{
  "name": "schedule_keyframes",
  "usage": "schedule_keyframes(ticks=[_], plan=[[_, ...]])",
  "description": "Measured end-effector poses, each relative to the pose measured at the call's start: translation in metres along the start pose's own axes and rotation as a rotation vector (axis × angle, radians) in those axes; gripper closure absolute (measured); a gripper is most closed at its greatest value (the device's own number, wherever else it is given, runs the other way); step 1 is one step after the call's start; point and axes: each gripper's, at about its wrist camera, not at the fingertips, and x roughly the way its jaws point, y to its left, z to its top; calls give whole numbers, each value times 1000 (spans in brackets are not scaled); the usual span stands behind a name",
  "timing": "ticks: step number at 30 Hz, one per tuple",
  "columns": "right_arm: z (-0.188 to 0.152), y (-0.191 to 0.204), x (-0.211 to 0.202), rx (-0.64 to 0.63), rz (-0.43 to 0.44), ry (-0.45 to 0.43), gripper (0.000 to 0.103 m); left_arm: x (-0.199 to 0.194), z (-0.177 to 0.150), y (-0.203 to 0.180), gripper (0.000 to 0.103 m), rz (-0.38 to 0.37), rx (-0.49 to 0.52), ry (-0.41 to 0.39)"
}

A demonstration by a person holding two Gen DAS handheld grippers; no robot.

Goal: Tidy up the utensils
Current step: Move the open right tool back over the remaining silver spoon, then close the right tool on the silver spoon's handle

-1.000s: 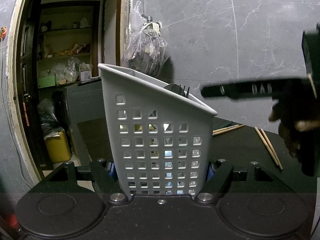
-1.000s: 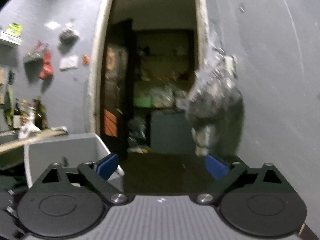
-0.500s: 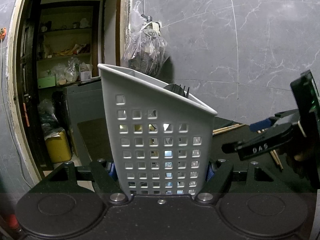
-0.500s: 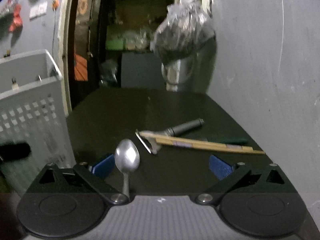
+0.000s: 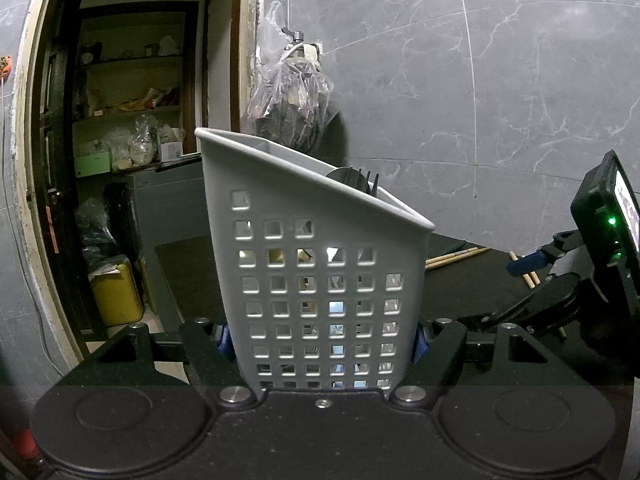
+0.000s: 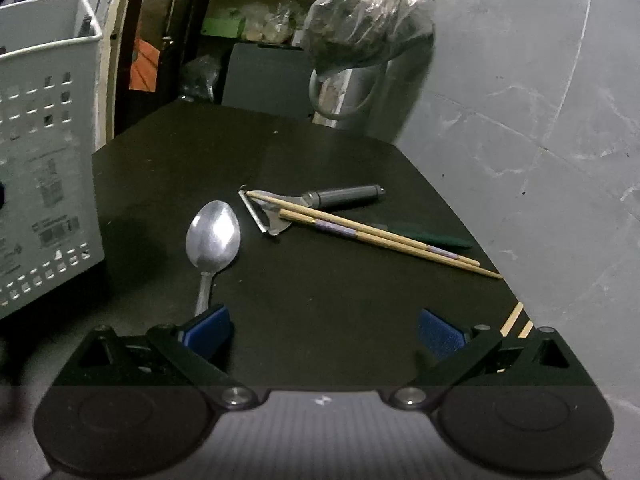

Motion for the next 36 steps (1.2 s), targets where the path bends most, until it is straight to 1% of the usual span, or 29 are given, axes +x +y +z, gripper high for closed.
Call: schedule_keyframes(ticks=[4,6,8,10,11,13,16,23,27,29,31,33,36], plan=[[0,8,-8,-32,34,15,0,0,0,0,27,0,1,0],[-1,14,-15,-47,83,28,1,0,0,0,27,0,0,0],[-1,21,-21,-60,159,41,1,0,0,0,27,0,-1,0],[0,26,-25,-76,217,36,1,0,0,0,27,0,0,0],[2,27,-27,-82,235,22,1,0,0,0,27,0,0,0],[8,24,-25,-70,241,5,1,0,0,0,27,-1,0,1],[18,12,-16,-18,266,-2,1,1,0,0,27,0,-1,0],[39,-20,23,134,398,34,0,1,0,0,27,0,0,1],[47,-33,47,213,456,54,1,1,0,0,27,0,0,0],[47,-35,53,230,468,49,4,1,0,0,27,0,1,0],[49,-35,60,234,481,53,10,1,0,0,27,0,0,0],[49,-32,65,235,484,56,14,1,0,0,27,0,0,0],[50,-30,68,223,489,41,14,1,0,0,27,0,0,0]])
